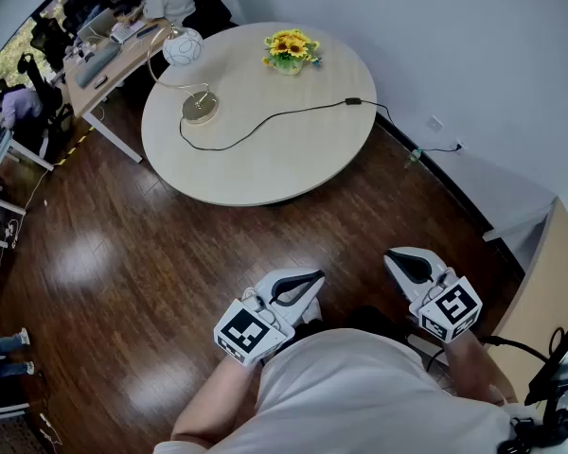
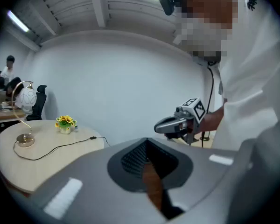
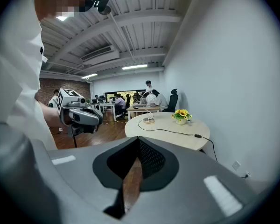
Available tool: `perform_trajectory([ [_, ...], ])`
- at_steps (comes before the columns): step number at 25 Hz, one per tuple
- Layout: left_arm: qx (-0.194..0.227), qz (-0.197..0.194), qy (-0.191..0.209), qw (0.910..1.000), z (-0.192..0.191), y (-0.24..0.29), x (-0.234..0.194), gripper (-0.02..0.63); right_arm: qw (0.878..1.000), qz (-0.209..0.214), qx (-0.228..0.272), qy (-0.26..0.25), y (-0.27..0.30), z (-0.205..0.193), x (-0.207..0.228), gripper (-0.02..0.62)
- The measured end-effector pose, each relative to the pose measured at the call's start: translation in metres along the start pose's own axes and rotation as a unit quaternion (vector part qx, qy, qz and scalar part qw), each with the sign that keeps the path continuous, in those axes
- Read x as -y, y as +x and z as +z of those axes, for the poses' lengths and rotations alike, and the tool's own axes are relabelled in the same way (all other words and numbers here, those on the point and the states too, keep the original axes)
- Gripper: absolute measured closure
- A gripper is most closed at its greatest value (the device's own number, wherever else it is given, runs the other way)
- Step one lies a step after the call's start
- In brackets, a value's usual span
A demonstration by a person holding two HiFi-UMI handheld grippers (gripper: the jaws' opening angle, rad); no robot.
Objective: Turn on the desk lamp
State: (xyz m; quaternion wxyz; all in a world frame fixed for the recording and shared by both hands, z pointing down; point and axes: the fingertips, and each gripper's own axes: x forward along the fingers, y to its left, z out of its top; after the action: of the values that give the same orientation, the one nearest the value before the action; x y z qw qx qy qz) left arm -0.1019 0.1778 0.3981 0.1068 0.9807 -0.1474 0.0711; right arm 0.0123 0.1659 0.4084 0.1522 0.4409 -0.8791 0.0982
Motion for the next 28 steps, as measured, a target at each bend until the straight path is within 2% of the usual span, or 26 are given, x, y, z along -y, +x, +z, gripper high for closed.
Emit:
perform_trajectory([
  [6, 0.01, 0.01, -0.011, 0.9998, 0.002, -0.011, -0.023, 0.589, 1.0, 0.01, -0.004, -0.004, 0.028, 0.015, 0.002, 0.592],
  [13, 0.003, 0.049, -0.021, 0.9986, 0.001, 0.006, -0.081, 0.589, 0.999, 0.047, -0.001, 0.003, 0.086, 0.017, 0.042, 0.592],
  [23, -0.002, 0.104, -0.034, 0.994, 0.048, 0.061, -0.186, 0.589, 0.995, 0.101, 0.006, -0.012, 0.174, 0.061, 0.137, 0.592],
  [28, -0.001, 0.122, -0.034, 0.9919, 0.072, 0.1, -0.232, 0.589, 0.993, 0.118, -0.005, -0.015, 0.206, 0.063, 0.189, 0.592],
])
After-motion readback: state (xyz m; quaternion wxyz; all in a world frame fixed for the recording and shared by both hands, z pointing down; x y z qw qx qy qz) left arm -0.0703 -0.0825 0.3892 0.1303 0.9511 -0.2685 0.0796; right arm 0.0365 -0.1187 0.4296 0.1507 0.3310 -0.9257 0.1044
